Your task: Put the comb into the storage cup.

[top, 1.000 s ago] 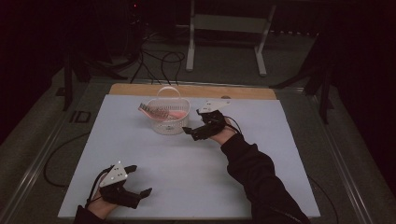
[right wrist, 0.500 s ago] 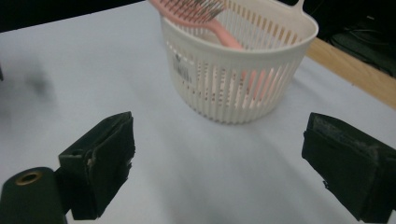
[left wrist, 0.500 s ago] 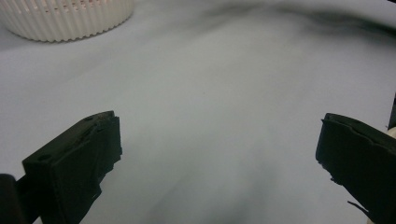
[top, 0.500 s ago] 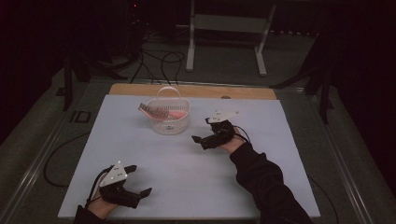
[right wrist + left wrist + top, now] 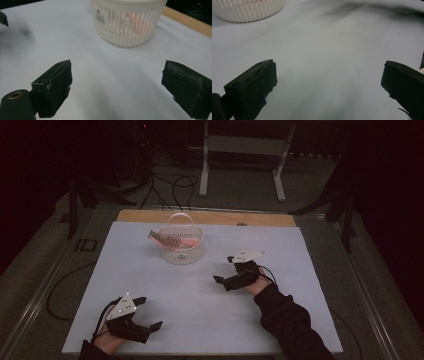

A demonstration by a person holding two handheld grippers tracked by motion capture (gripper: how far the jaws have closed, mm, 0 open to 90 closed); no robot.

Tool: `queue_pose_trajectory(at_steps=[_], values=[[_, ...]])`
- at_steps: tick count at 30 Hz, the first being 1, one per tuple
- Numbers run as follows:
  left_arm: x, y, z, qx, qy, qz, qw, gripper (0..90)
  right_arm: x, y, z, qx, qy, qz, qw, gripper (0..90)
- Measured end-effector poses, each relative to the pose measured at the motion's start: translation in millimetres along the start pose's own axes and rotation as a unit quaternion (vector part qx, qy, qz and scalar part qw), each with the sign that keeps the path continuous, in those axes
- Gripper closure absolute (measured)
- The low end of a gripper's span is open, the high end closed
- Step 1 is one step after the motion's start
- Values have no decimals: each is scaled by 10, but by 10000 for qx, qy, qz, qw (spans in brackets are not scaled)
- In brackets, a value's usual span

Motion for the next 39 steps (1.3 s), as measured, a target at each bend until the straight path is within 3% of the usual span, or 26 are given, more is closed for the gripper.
queue_pose_trajectory(at_steps=[12,24,39], values=[[3,-6,-4,-5,14,-12,10000,1,-207,-38,-198,-129,78,51,9999,91],[-3,-18,-6,14,4,-13,10000,1,-474,-166,-435,-158,68,172,9997,92],[-7,-28,-13,63,6,11,10000,1,-741,-187,-875,-525,233,319,9978,92]])
Point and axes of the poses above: each handheld gripper's, and its own axes: z roughly forward along the jaws, x roughly out of its top, y roughly to its right, the point moved 10 cm from there along z, roughly forward along the jaws, and after that the axes turned 10 degrees about x, right-handed, at the moved point
